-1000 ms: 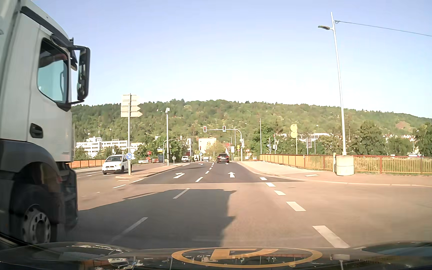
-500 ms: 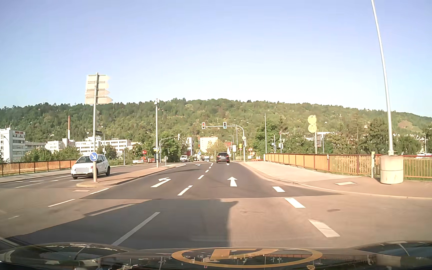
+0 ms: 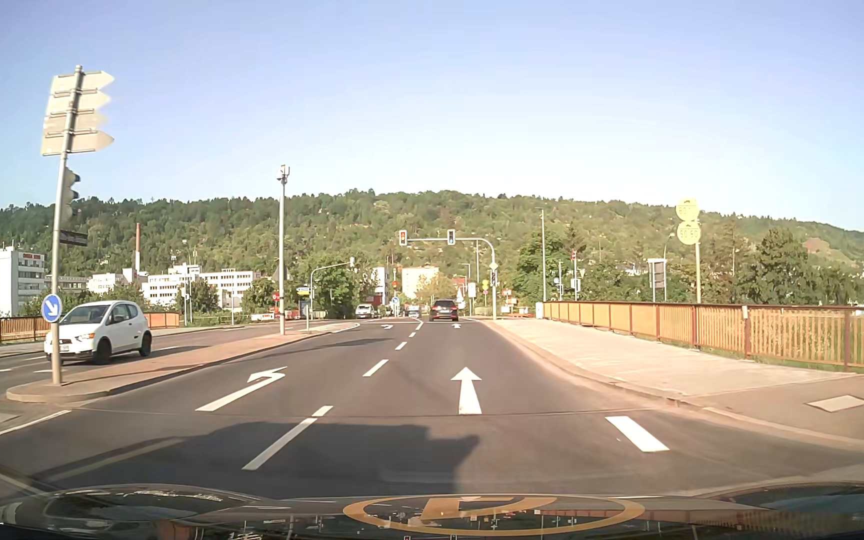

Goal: Follow the waypoints while adhering to traffic rules and regulations

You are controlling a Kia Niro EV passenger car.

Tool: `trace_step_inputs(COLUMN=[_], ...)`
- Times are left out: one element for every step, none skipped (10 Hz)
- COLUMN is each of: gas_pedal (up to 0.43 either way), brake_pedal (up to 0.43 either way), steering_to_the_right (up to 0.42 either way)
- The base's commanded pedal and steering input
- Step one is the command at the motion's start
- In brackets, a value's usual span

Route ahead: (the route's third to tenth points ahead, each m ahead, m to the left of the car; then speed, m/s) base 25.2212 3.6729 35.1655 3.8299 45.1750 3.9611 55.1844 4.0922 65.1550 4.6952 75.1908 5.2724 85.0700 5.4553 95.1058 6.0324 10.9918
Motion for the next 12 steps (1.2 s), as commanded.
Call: trace_step_inputs(gas_pedal=[0.15, 0.15, 0.15, 0.138, 0.138, 0.138, 0.13, 0.13, 0.118, 0.138, 0.157, 0.157], brake_pedal=[0.0, 0.0, 0.0, 0.0, 0.0, 0.0, 0.0, 0.0, 0.0, 0.0, 0.0, 0.0], steering_to_the_right=[-0.006, -0.006, -0.008, -0.008, -0.008, -0.008, -0.008, -0.008, -0.008, -0.008, -0.008, -0.008])
